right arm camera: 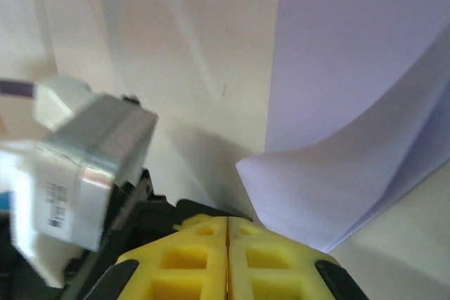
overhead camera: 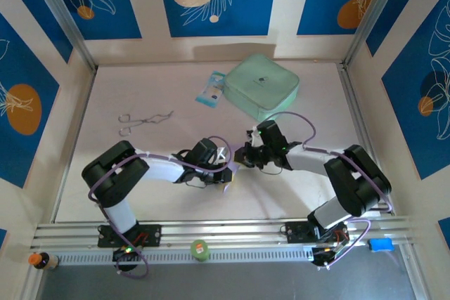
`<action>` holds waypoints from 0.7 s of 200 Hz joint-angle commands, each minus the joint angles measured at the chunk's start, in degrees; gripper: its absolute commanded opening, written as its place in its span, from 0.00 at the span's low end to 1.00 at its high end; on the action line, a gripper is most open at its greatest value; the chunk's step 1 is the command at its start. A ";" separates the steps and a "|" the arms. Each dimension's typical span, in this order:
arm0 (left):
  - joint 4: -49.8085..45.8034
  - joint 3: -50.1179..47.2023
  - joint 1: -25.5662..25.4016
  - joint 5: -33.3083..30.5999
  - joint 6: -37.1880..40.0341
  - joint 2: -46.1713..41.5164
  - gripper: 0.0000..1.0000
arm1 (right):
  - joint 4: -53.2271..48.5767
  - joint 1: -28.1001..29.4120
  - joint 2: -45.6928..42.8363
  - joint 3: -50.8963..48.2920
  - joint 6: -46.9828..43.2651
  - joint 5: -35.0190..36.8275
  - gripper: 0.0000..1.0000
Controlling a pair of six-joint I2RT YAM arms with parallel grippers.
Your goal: Fold a paper plane with a square sheet of paper (pick it up from the middle)
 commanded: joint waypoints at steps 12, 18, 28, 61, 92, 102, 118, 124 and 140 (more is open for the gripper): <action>-3.29 -2.03 0.37 0.30 1.35 0.91 0.00 | -0.02 2.24 4.25 1.45 -1.25 0.99 0.07; -3.33 -2.13 0.41 0.16 1.35 0.76 0.00 | -0.08 2.35 5.01 1.70 -1.13 1.16 0.07; -3.33 -2.30 0.50 -0.03 1.35 0.50 0.00 | 0.15 2.31 6.18 1.99 -1.19 1.09 0.07; -3.40 -2.64 0.50 -0.33 1.35 0.20 0.00 | -1.75 0.94 8.21 2.44 0.17 4.51 0.06; -3.60 -2.83 0.51 -0.32 1.61 0.60 0.00 | 0.34 -1.44 8.35 0.92 1.38 4.83 0.06; -3.60 -2.88 0.53 -0.21 1.70 0.94 0.00 | 0.36 -2.13 8.45 1.19 1.35 4.80 0.06; -3.42 -2.90 0.50 0.07 1.70 1.40 0.00 | 0.27 -3.35 8.44 1.66 1.24 4.31 0.06; -3.42 -2.91 0.52 0.19 1.70 1.54 0.00 | -0.24 -3.80 8.54 1.96 1.14 4.34 0.07; -3.33 -2.86 0.51 0.26 1.78 1.76 0.00 | -1.19 -5.13 8.70 2.72 0.47 3.90 0.07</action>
